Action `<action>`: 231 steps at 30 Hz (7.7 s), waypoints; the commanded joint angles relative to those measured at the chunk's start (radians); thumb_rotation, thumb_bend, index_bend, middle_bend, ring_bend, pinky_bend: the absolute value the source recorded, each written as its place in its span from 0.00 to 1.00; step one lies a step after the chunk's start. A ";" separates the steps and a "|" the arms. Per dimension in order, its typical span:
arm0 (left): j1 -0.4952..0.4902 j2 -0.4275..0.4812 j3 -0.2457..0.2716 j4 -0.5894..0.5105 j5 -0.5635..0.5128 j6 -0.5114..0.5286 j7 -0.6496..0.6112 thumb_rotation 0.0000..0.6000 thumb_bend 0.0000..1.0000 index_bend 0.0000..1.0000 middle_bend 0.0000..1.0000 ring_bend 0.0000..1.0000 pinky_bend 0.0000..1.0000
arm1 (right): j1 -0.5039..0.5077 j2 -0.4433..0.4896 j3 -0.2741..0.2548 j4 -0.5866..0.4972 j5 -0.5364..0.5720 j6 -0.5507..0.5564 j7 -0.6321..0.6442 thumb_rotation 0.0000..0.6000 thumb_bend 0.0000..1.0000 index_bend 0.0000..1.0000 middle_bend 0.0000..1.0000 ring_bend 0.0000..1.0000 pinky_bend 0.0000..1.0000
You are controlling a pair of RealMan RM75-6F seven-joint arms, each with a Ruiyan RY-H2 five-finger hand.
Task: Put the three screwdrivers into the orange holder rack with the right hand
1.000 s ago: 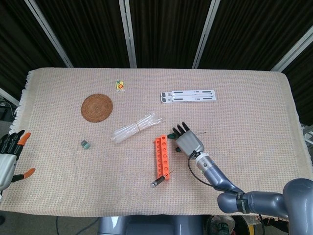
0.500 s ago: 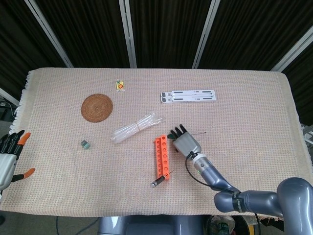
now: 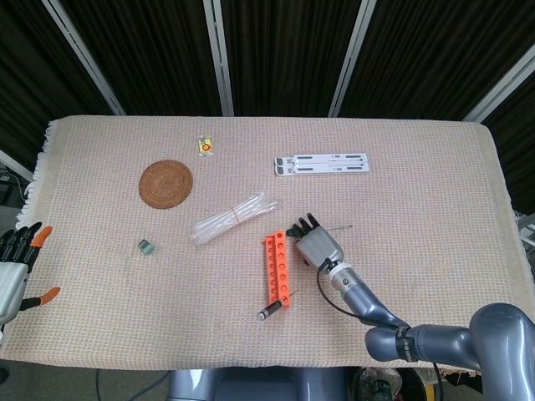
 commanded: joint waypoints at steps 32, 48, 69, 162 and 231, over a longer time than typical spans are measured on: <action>0.001 0.022 0.002 -0.050 0.022 0.021 0.027 1.00 0.06 0.00 0.00 0.00 0.00 | -0.225 0.388 0.300 -0.316 -0.255 -0.338 1.174 1.00 0.52 0.61 0.16 0.00 0.00; 0.004 0.036 0.011 -0.087 0.032 0.022 0.049 1.00 0.06 0.00 0.00 0.00 0.00 | -0.266 0.511 0.296 -0.347 -0.888 -0.198 2.263 1.00 0.52 0.62 0.16 0.00 0.00; 0.015 0.037 0.017 -0.072 0.026 0.026 0.031 1.00 0.06 0.00 0.00 0.00 0.00 | -0.100 0.434 0.090 -0.189 -0.912 -0.032 2.385 1.00 0.52 0.62 0.17 0.00 0.00; 0.003 0.021 0.007 -0.063 0.034 0.022 0.028 1.00 0.06 0.00 0.00 0.00 0.00 | -0.046 0.377 0.089 -0.058 -0.492 -0.104 1.554 1.00 0.19 0.36 0.08 0.00 0.00; 0.005 0.004 0.012 -0.028 -0.007 -0.011 0.022 1.00 0.06 0.00 0.00 0.00 0.00 | 0.099 -0.042 0.069 0.324 -0.129 -0.257 0.368 1.00 0.14 0.45 0.06 0.00 0.00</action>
